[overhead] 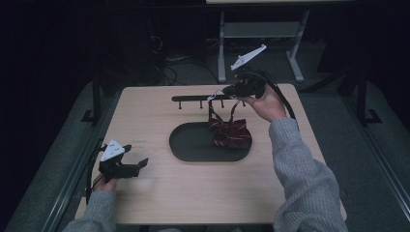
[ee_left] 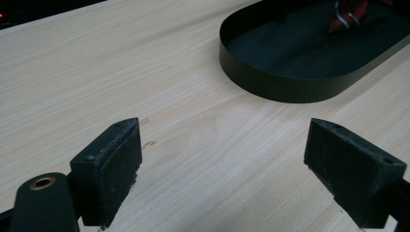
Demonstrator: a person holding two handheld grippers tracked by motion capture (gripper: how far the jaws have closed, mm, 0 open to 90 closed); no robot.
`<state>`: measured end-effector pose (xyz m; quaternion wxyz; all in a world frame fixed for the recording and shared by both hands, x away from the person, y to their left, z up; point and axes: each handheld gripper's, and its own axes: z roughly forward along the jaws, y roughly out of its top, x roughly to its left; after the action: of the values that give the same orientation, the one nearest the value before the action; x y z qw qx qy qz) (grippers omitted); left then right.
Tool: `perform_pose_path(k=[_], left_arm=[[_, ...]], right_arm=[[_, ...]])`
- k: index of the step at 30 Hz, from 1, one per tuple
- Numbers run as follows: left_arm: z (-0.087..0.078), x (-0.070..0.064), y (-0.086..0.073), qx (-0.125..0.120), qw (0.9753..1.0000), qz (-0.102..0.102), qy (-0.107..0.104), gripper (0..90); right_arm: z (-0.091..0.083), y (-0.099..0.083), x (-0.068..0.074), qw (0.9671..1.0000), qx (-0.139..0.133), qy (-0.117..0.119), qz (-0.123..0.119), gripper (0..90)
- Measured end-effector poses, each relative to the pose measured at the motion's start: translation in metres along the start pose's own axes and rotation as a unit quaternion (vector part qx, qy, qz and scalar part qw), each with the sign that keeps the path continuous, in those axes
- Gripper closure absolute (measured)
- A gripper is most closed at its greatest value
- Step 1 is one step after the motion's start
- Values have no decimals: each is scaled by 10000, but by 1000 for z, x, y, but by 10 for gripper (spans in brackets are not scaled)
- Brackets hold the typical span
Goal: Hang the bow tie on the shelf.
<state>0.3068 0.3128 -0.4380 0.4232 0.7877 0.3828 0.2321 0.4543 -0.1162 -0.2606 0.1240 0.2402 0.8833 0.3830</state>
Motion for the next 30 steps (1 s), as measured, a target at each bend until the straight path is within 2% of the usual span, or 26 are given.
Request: perform_pose_path(k=[14,26,30], left_arm=[[0,0,0,-14,10000,-5,-10,130],[0,0,0,19,10000,-4,-12,130],[0,-1,0,23,10000,-6,-22,130]], right_arm=[[18,-8,-10,9996,257,49,105,886],[20,-18,-13,9992,375,27,134,885],[21,-22,-14,9990,362,68,233,884]])
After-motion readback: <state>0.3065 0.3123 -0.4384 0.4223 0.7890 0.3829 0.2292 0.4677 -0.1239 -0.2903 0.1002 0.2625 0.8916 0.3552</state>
